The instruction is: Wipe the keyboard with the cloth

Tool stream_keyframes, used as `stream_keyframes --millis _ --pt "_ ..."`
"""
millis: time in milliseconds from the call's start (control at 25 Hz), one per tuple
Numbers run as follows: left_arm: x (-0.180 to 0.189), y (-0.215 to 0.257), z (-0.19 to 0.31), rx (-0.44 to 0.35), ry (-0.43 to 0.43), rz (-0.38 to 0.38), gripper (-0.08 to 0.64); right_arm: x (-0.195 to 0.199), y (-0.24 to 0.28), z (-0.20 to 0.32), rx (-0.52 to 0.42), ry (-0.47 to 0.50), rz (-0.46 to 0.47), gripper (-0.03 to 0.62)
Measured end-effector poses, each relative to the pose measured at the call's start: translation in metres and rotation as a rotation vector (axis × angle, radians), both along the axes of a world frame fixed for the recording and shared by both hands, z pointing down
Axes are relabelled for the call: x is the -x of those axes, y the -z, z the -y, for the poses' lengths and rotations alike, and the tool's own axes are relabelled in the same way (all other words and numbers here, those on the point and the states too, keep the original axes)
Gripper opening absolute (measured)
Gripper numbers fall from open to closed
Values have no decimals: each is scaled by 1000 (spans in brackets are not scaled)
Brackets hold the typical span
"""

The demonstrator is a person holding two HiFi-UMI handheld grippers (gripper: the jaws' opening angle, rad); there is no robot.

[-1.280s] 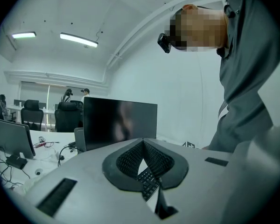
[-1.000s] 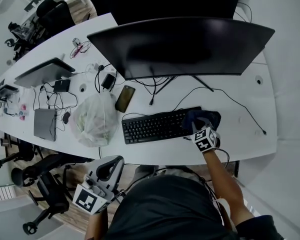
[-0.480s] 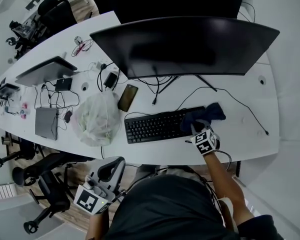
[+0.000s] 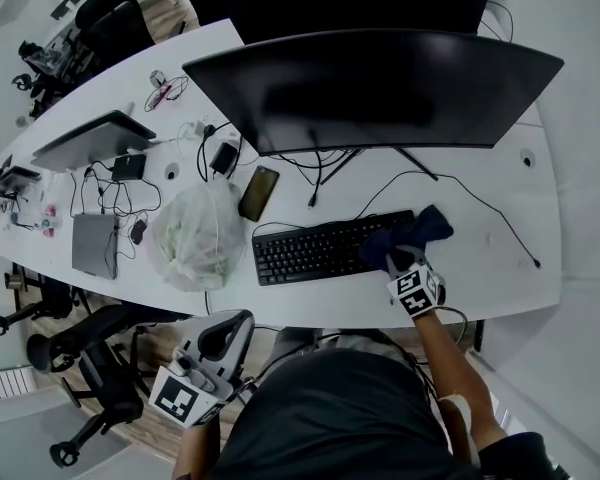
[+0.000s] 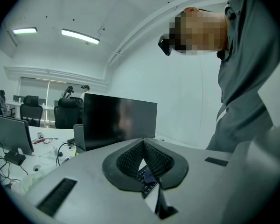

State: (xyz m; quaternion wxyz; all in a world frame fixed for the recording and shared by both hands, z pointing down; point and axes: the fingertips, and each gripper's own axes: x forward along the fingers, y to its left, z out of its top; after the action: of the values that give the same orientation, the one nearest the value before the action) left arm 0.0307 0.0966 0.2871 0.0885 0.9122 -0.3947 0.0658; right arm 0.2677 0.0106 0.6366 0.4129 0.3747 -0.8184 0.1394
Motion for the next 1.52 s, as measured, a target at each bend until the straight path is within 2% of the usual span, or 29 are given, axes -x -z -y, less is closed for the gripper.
stream_keyframes --millis 40,80,120,200,280,360,440,520,560,600,680,760,840,920,1040,1080,1160,1280,1360,1440,1520 --pt "0 -2 -1 6 -4 14 3 19 -3 -10 16 75 14 40" --pt "-1 -3 -2 7 -8 24 3 24 -7 -15 28 107 22 40" --pt "-2 -1 -1 4 -12 28 3 17 -10 -15 37 87 32 40" --pt "1 -3 -2 18 -3 29 4 -23 -11 -4 40 -38 18 40" --pt "6 -3 -3 21 13 22 3 -66 -4 8 10 -155 -71 40" --pt "10 -2 -1 -1 22 20 4 -74 3 13 -29 -205 -97 40" --pt "10 -5 -1 0 25 24 4 -34 6 7 -41 -137 -12 40" --pt "4 -2 1 -4 10 13 3 16 0 -9 -14 23 47 40" --pt "-1 1 2 -5 0 9 3 27 -3 -14 -3 76 48 40" --pt "-2 1 2 2 -3 12 3 22 -5 -15 4 78 39 40" --pt "1 -2 0 21 5 23 3 -19 -7 -4 11 -31 -4 40" --pt "6 -1 1 15 18 18 4 -66 -2 7 -10 -146 -97 40" --pt "12 -4 2 15 36 21 3 -79 7 13 -43 -190 -131 40" --pt "12 -7 5 15 38 14 3 -41 11 8 -54 -109 -57 40" --pt "2 -7 8 14 10 17 4 35 1 -18 -16 148 23 40" --pt "-1 -7 8 14 0 24 3 41 -2 -21 -5 173 31 40" --pt "-3 -7 9 26 -5 25 3 14 -7 -14 11 91 16 40" --pt "0 -2 12 11 4 -2 3 -61 -4 3 -8 -108 -118 40" --pt "9 -10 10 25 22 8 3 -74 5 10 -41 -157 -130 40" --pt "10 -16 10 40 24 2 3 -37 8 5 -52 -79 -51 40" --pt "5 -15 11 41 8 -1 3 23 3 -16 -11 112 23 40"
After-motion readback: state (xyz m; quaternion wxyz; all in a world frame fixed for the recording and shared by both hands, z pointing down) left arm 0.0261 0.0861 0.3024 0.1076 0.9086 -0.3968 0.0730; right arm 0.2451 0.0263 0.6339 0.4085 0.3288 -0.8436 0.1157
